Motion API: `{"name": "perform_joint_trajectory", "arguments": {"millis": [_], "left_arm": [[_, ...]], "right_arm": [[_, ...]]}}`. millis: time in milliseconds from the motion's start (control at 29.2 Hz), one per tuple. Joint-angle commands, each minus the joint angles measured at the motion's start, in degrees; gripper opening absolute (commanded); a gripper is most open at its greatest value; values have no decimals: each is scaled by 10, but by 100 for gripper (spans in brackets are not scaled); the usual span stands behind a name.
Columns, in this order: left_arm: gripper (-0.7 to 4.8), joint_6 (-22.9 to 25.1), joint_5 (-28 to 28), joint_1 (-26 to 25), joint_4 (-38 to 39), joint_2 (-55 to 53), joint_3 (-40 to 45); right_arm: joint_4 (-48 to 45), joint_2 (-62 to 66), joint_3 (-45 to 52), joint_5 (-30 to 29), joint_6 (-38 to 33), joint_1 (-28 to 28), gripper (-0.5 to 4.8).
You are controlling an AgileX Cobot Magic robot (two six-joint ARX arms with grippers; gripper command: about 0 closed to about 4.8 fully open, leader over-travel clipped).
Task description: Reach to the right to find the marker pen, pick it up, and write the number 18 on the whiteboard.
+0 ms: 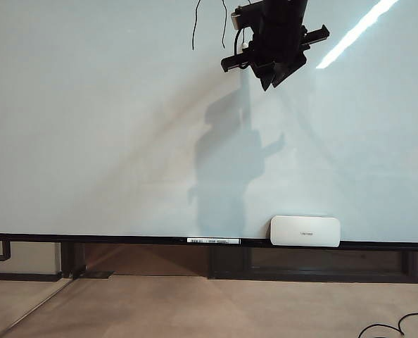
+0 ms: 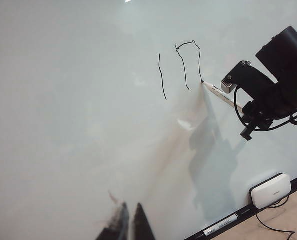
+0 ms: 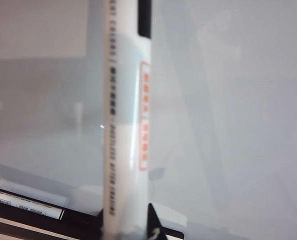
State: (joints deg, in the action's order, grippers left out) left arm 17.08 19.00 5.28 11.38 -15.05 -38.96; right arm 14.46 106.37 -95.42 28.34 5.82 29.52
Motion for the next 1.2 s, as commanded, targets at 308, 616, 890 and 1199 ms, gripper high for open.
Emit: {"name": "perform_joint_trajectory", "arguments": {"millis": [308,616,890,1199], "left_arm": [[21,1,1,0,-8,0,-3],[21,3,-1,0,-8,0,-3],[21,5,-3,0,-9,0,-3],[21,5,-3,0,-9,0,-3]], "right_arm": [[-10,-42,-2,0,-2,25,-4],[-67,-44,-2,-25,19,37,-5],[-92,-37,-2,-51,28,34,-4],[-92,-21,-2,-51,32,33,-4]]}}
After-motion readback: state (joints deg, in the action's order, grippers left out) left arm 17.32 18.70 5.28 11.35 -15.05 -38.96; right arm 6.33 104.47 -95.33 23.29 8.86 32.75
